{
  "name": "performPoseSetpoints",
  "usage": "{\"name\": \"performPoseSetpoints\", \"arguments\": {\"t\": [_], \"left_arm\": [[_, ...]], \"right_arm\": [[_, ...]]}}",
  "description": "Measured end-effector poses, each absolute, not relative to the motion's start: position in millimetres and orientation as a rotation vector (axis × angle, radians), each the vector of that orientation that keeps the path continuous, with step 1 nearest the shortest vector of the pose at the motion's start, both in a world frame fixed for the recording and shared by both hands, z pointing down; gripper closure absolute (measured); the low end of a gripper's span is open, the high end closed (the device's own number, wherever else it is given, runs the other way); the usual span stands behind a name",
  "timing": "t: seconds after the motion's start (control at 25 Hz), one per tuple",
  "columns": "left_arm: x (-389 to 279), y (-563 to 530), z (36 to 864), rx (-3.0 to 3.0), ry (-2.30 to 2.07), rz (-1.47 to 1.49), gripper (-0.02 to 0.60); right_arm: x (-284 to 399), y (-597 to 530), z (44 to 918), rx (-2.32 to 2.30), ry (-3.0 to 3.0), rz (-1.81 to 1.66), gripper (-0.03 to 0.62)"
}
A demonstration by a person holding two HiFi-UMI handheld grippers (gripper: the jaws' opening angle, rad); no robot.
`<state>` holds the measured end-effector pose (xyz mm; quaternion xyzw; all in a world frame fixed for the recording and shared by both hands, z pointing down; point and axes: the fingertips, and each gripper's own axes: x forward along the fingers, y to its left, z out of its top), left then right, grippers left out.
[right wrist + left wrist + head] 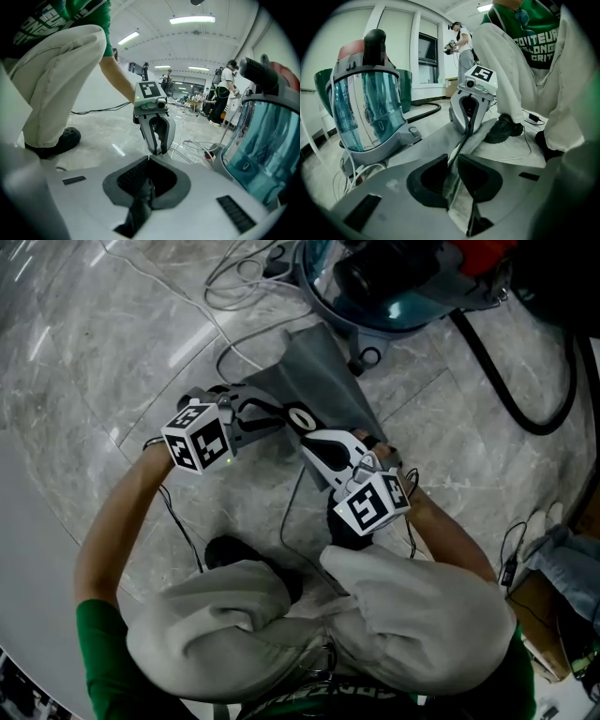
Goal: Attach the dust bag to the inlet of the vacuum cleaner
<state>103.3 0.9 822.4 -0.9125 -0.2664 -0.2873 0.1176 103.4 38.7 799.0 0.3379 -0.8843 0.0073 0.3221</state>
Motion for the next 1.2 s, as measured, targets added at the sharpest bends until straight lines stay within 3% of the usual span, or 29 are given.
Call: {"name": "performPoseSetpoints", "arguments": {"t": [0.76,1.2], "left_arm": [[138,11,844,-2.681,-0.808,-0.944,0.548],[132,-17,796,-2.743,-0.690,-0.793,0.546]], "right_arm": [[142,32,838,1.107,-2.085,0.184,0.576],[137,10,791,1.131,-2.200,0.104,0.582]]}}
